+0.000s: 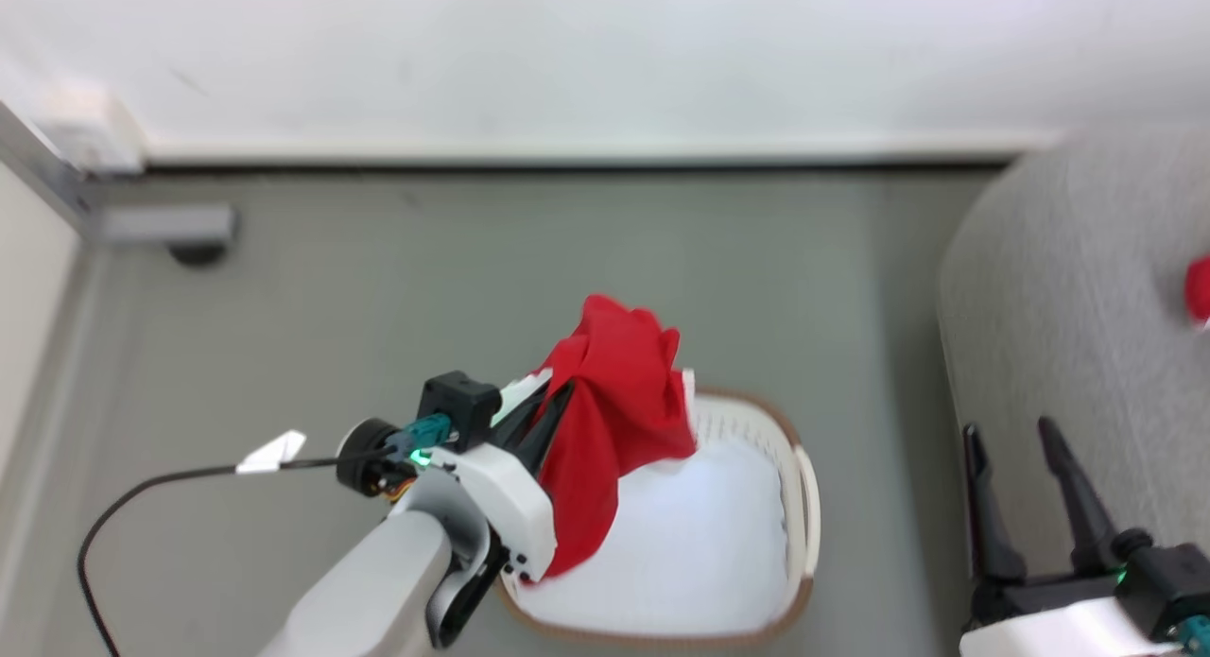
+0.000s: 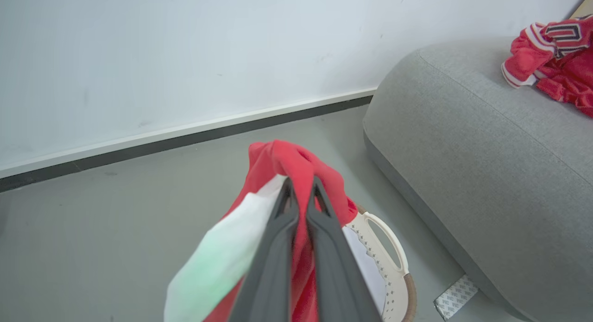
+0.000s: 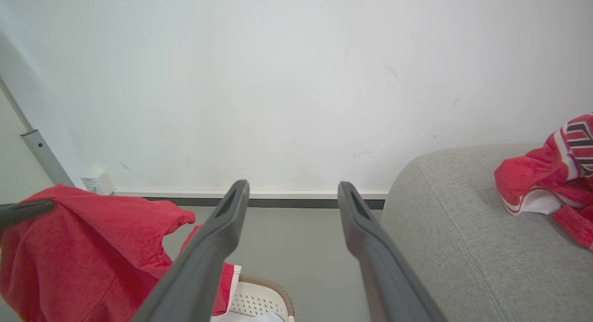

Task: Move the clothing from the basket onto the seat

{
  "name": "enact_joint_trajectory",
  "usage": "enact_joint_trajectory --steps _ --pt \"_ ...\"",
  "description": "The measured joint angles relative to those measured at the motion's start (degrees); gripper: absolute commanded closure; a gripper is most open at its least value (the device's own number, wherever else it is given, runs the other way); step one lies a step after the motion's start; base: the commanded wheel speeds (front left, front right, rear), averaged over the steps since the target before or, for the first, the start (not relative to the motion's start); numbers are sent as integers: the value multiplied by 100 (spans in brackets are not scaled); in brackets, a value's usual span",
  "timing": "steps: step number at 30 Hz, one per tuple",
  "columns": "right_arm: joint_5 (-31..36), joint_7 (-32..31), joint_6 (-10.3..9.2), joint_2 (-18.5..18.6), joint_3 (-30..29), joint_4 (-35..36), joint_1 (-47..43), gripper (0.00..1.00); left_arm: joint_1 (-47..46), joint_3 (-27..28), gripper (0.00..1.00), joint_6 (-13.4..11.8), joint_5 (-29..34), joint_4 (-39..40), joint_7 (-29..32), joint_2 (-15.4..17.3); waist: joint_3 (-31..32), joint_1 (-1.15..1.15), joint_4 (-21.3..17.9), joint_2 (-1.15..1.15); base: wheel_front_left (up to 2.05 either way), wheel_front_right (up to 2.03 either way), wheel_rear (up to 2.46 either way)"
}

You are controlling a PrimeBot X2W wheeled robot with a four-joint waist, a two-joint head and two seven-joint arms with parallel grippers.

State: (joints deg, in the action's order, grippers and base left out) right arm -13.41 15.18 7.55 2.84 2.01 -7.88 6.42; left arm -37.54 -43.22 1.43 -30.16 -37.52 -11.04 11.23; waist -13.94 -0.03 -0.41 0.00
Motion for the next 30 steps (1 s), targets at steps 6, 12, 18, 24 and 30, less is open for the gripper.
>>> enact_joint_trajectory --steps 6,12,18,24,30 --pt "-55 0 0 -2 157 -65 -312 0 516 199 100 -456 -210 1013 257 256 996 -1 203 0 0 0 0" --pt "-4 0 0 -1 155 -29 -442 0 863 270 100 -823 -252 2125 581 538 1639 0 353 1 0 0 0" --pt "48 0 0 1 345 141 -553 0 1019 315 100 -1092 -263 3101 900 798 1940 1 415 1 0 0 0" --pt "261 0 0 2 1020 308 -516 0 1131 322 100 -1238 -261 3812 1122 973 1985 2 399 0 0 0 0" --pt "36 0 0 336 2181 203 -43 0 1183 214 100 -1267 -261 4203 1254 980 1960 2 408 1 0 0 0"
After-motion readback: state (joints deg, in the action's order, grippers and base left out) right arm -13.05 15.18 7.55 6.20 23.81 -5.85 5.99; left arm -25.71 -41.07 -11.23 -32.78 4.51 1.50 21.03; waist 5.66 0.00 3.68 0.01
